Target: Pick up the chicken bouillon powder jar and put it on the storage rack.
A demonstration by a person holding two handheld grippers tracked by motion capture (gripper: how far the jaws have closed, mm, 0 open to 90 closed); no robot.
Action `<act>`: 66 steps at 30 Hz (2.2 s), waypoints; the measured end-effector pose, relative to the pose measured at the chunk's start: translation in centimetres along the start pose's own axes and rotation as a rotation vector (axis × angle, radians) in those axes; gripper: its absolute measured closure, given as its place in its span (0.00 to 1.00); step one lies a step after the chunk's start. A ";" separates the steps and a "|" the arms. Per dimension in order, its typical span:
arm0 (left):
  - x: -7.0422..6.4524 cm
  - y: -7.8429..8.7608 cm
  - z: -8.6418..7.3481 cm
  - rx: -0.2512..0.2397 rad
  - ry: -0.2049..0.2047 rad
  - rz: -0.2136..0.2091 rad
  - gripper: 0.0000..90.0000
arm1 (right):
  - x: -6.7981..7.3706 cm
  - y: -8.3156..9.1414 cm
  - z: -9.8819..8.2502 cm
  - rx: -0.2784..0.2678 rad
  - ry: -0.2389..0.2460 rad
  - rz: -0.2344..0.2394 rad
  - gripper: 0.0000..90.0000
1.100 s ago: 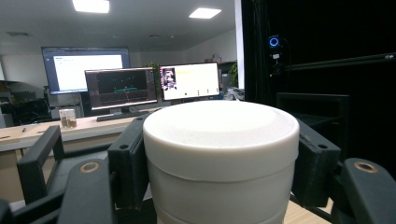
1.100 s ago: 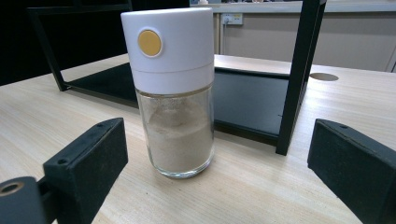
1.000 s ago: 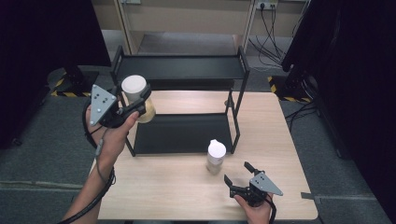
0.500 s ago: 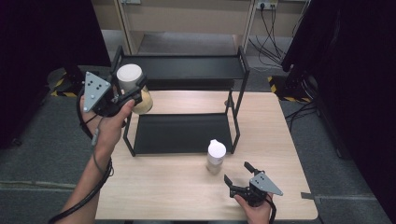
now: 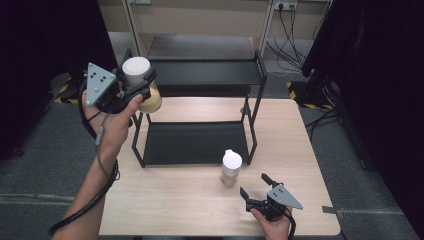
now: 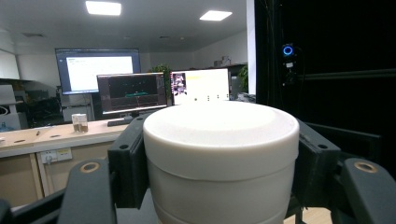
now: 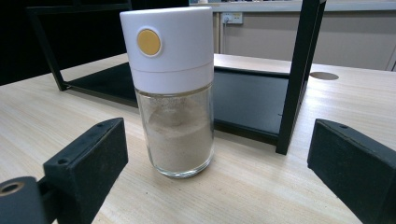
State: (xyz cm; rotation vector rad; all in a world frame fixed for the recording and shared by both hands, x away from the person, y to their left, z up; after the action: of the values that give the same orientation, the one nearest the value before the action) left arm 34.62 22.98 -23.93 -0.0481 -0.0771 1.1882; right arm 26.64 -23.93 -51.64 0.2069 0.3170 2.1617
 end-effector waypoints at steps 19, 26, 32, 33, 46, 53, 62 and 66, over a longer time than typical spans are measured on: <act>1.0 -1.6 1.7 0.004 0.005 0.048 0.37 | 0.0 0.0 0.0 0.002 0.001 -0.001 0.06; 1.3 -2.5 2.4 0.009 -0.005 0.077 0.37 | 0.0 0.0 0.0 0.001 0.002 -0.001 0.06; 1.7 -3.3 2.7 0.015 0.003 0.102 0.37 | 0.0 0.0 0.0 0.001 0.003 -0.001 0.06; 1.8 -3.6 2.7 0.018 0.002 0.108 0.37 | 0.0 0.0 0.0 0.001 0.003 -0.001 0.06; 2.9 -5.8 3.2 0.045 -0.004 0.150 0.37 | 0.0 0.0 0.0 0.002 0.005 -0.001 0.06; 3.8 -7.5 2.8 0.062 0.001 0.148 0.37 | 0.0 0.0 0.0 0.003 0.005 0.000 0.06; 4.2 -8.7 2.3 0.078 0.007 0.154 0.37 | -0.1 0.0 0.0 0.002 0.002 0.004 0.06; 4.3 -8.9 2.1 0.082 0.014 0.147 0.37 | 0.0 0.0 0.0 0.003 0.007 0.004 0.06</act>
State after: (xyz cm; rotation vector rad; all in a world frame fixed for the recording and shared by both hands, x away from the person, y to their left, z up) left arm 44.29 23.63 -20.98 0.0106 -0.0121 1.3367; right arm 26.70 -23.93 -51.62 0.2027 0.3243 2.1666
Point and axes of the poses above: each handheld gripper's, and its own axes: y roughly backward along the jaws, z roughly out of its top, x roughly to its left, the point moved 9 cm from there along -y, roughly forward along the jaws, and after that the axes turned 6 degrees about x, right-handed, at the moved point
